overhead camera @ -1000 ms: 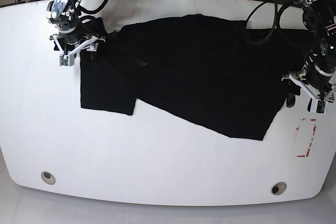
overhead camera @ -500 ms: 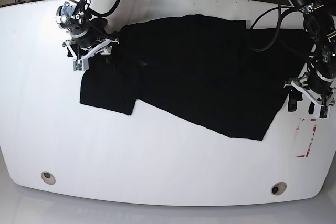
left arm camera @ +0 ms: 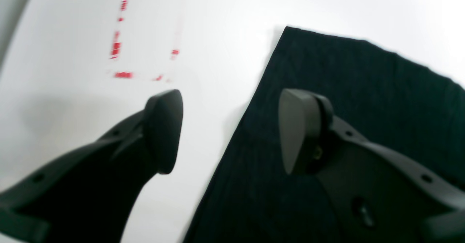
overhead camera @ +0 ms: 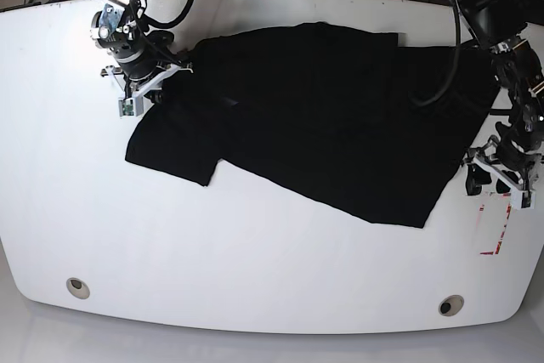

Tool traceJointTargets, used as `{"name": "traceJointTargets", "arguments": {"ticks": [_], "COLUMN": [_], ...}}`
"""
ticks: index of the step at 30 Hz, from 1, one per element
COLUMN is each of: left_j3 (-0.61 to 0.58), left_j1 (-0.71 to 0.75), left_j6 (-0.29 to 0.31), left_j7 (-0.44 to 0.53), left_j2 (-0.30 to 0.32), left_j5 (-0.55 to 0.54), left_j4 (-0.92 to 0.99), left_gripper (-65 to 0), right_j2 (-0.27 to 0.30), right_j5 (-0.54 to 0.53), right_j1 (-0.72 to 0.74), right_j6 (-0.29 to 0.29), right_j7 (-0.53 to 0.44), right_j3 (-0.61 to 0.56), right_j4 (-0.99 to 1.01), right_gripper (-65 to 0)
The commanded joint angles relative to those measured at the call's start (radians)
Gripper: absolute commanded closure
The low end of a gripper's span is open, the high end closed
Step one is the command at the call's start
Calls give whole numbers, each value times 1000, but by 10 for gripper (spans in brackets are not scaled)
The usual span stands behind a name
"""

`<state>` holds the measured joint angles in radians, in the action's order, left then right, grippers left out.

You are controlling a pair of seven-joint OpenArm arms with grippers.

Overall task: Layout the t-shirt on the table in an organized manner, then fold the t-shirt properly
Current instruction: 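Move the left gripper along the t-shirt edge to its hem corner, then grasp the hem corner with the left gripper and the collar edge with the right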

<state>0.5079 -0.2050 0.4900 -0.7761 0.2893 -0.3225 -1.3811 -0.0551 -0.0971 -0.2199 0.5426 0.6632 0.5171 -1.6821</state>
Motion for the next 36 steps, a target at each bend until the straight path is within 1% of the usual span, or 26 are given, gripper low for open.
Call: {"name": "traceJointTargets", "arguments": {"ticks": [1, 4, 5, 7, 10, 14, 25, 29, 31, 33, 36], "left_j3": [-12, -33, -42, -56, -85, -124, -217, -246, -265, -289, -323], "left_j1": [-63, -113, -136, -162, -205, -261, -411, -445, -460, -475, -495], "left_j6": [0, 0, 0, 0, 0, 0, 0, -3, -18, -37, -44], "left_j7": [22, 51, 85, 131, 186, 238, 424, 485, 513, 534, 547], "left_j2": [17, 14, 12, 9, 9, 9, 11, 11, 9, 9, 6], "left_j5": [7, 69, 107, 145, 181, 184, 187, 187, 187, 187, 181], "left_j4": [49, 124, 165, 219, 325, 457, 830, 922, 955, 986, 1023], "left_gripper": [-392, -392, -392, -392, -392, -392, -392, -392, -393, -394, -394], "right_j2": [5, 5, 5, 5, 4, 4, 4, 4, 4, 4, 4], "right_j5": [-6, -6, -10, -11, -11, -11, -11, -13, -13, -13, -13], "right_j1": [4, 4, 3, 1, 1, 0, 0, 0, 1, 1, 1], "right_j6": [0, 0, 0, 0, 0, 0, 1, 1, 1, 1, 1], "right_j7": [-12, -12, -12, -12, -12, -12, -12, -12, -12, -12, -12], "right_j3": [2, 2, 1, 1, 1, 1, 1, 1, 1, 1, 1], "right_j4": [-14, -14, -14, -14, -14, -14, -14, -16, -16, -16, -16], "right_gripper": [-10, -5, -3, -3, -3, -3, -3, -3, -3, -3, -3]}}
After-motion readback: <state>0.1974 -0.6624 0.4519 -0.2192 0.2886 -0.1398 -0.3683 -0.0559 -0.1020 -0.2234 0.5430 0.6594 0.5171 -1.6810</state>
